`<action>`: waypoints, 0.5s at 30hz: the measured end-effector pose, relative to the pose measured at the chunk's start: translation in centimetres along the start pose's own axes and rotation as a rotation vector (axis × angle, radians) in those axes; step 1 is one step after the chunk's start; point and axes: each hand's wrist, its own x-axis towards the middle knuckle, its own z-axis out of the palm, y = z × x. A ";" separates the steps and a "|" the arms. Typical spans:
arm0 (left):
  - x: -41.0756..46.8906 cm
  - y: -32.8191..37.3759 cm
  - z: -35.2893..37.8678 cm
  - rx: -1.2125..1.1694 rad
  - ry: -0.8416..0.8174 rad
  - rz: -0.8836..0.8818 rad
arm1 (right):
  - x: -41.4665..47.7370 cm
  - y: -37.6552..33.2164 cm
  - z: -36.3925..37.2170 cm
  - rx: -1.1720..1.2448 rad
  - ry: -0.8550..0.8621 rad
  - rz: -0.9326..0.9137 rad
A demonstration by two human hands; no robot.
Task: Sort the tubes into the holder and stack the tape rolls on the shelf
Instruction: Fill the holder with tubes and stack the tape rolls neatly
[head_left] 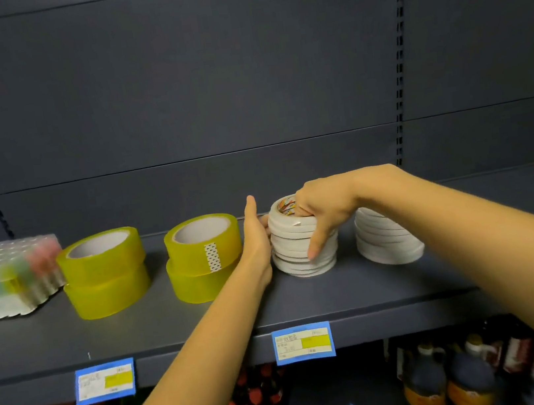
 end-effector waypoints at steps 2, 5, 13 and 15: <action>0.5 -0.3 0.0 -0.025 -0.085 -0.013 | 0.0 0.1 0.0 0.037 -0.003 0.016; 0.9 -0.7 -0.1 -0.009 -0.131 -0.027 | 0.3 -0.1 0.2 0.066 -0.038 0.028; 1.8 -1.5 -0.3 -0.008 -0.088 -0.016 | 1.2 -0.1 1.1 0.065 -0.075 0.067; 2.0 -1.6 -0.3 -0.015 -0.093 0.003 | 1.3 0.1 1.3 0.042 -0.046 0.066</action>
